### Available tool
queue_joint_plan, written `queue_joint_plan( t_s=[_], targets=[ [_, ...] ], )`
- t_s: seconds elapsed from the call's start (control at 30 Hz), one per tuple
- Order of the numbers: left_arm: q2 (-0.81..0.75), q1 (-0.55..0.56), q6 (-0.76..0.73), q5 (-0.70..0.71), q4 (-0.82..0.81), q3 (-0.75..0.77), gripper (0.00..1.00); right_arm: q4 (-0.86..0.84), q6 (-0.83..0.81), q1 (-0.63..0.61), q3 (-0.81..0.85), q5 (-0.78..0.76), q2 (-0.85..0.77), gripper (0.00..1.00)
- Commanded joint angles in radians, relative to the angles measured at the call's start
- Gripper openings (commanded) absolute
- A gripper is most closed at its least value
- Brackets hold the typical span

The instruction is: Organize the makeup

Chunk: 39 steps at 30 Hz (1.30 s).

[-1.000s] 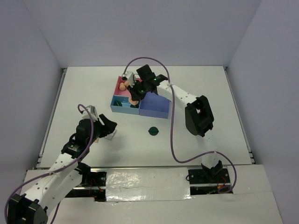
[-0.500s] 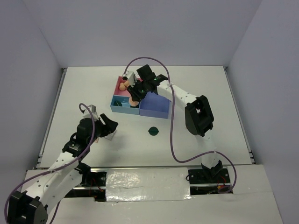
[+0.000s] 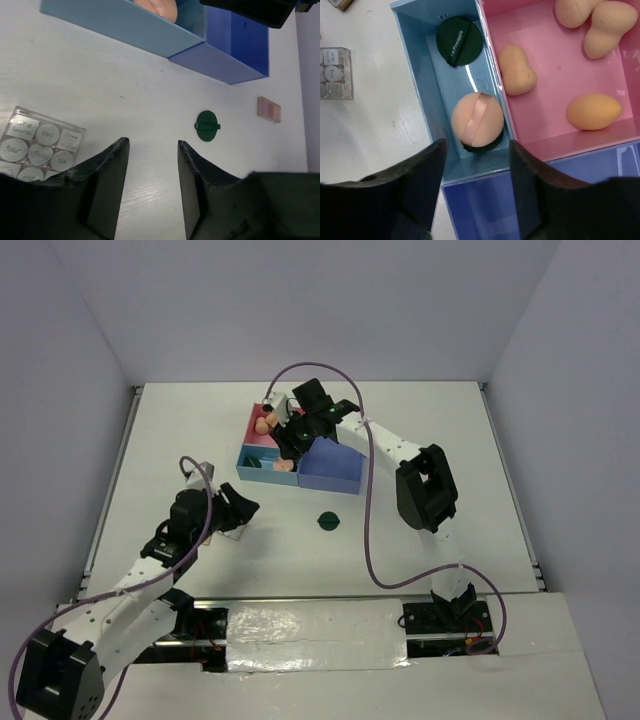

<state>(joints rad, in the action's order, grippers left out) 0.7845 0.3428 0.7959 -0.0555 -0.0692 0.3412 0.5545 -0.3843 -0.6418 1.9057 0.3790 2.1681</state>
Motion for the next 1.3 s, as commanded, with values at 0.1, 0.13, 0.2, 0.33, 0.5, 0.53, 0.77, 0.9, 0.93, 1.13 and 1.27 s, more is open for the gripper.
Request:
queue_joint_plan(
  t_s=[0.1, 0.13, 0.2, 0.33, 0.5, 0.53, 0.77, 0.9, 0.93, 1.13, 1.27],
  targets=[
    [0.131, 0.031, -0.006, -0.119, -0.181, 0.027, 0.37, -0.036, -0.021, 0.016, -0.101, 0.035, -0.186, 0.99],
    [0.150, 0.059, -0.011, -0.116, -0.185, 0.048, 0.34, -0.065, -0.016, 0.040, -0.149, 0.069, -0.224, 1.00],
    [0.217, 0.087, -0.024, -0.110, -0.198, 0.085, 0.27, -0.096, -0.008, 0.079, -0.256, 0.136, -0.329, 1.00],
    [0.365, 0.191, -0.060, -0.090, -0.205, 0.166, 0.38, -0.025, -0.024, 0.242, -0.386, 0.375, -0.433, 0.99],
    [0.527, 0.297, -0.096, -0.040, -0.181, 0.304, 0.57, -0.142, 0.008, 0.389, -0.626, 0.462, -0.672, 0.81],
    [0.585, 0.306, -0.101, -0.034, -0.163, 0.327, 0.58, -0.146, 0.013, 0.405, -0.655, 0.456, -0.698, 0.79],
    [0.844, 0.377, -0.158, 0.029, -0.002, 0.565, 0.58, -0.223, 0.067, 0.519, -0.863, 0.443, -0.869, 0.76],
    [0.947, 0.427, -0.195, 0.084, 0.118, 0.712, 0.56, -0.226, 0.088, 0.570, -0.867, 0.457, -0.877, 0.76],
    [0.978, 0.436, -0.208, 0.112, 0.140, 0.732, 0.55, -0.231, 0.093, 0.585, -0.866, 0.463, -0.877, 0.76],
    [1.058, 0.501, -0.254, 0.177, 0.249, 0.828, 0.55, -0.246, 0.120, 0.619, -0.855, 0.486, -0.857, 0.77],
    [1.090, 0.533, -0.271, 0.219, 0.301, 0.869, 0.56, -0.257, 0.131, 0.623, -0.858, 0.492, -0.850, 0.77]
  ],
)
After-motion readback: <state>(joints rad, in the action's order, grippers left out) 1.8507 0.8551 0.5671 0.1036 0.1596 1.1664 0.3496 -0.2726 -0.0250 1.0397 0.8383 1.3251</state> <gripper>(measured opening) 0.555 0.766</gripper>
